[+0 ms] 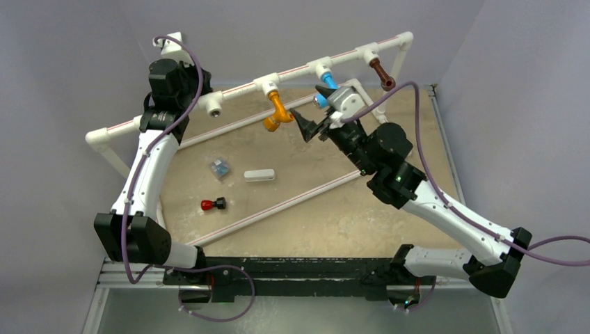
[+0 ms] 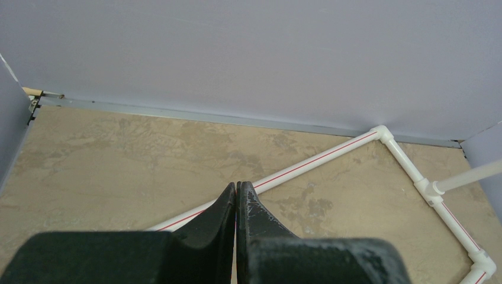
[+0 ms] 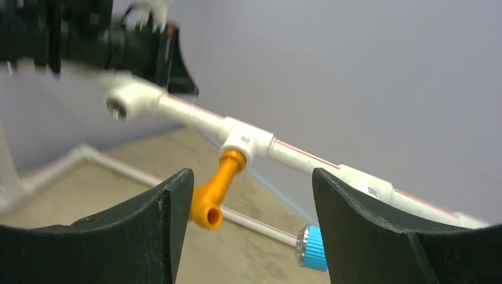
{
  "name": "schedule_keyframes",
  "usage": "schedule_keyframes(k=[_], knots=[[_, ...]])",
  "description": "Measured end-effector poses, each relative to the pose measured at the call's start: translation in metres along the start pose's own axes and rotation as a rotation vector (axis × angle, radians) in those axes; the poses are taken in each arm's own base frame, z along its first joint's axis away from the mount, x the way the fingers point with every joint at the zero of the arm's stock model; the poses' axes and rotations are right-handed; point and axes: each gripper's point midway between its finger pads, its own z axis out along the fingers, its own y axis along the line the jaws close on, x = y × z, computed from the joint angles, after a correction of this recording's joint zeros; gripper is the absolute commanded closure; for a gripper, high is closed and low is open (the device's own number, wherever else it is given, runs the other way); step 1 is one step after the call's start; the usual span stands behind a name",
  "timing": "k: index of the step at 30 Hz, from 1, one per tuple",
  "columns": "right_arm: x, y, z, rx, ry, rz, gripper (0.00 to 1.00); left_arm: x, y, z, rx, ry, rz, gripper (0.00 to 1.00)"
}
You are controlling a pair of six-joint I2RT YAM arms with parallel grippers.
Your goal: Install the water faucets
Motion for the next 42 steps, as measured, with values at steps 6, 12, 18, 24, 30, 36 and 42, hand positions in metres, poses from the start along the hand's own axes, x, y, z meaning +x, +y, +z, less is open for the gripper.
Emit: schedule_keyframes(k=[6,12,18,24,30,36,42], knots=[[0.028,0.041,-0.012,-0.220,0.095,-0.389,0.25,0.000,0.000,0.000,0.000,0.000,0.000,1.00],[0.040,0.067,-0.019,-0.307,0.113,-0.779,0.26,0.000,0.000,0.000,0.000,0.000,0.000,1.00],[0.091,0.063,-0.021,-0.293,0.247,-1.162,0.25,0.000,0.000,0.000,0.000,0.000,0.000,1.00],[0.121,0.054,-0.014,-0.241,0.341,-1.425,0.25,0.000,0.000,0.000,0.000,0.000,0.000,1.00],[0.129,0.054,0.000,-0.183,0.368,-1.524,0.25,0.000,0.000,0.000,0.001,0.000,0.000,1.00],[0.137,0.065,0.016,-0.186,0.364,-1.570,0.25,0.000,0.000,0.000,0.001,0.000,0.000,1.00],[0.129,0.065,0.034,-0.148,0.349,-1.577,0.25,0.000,0.000,0.000,0.001,0.000,0.000,1.00]])
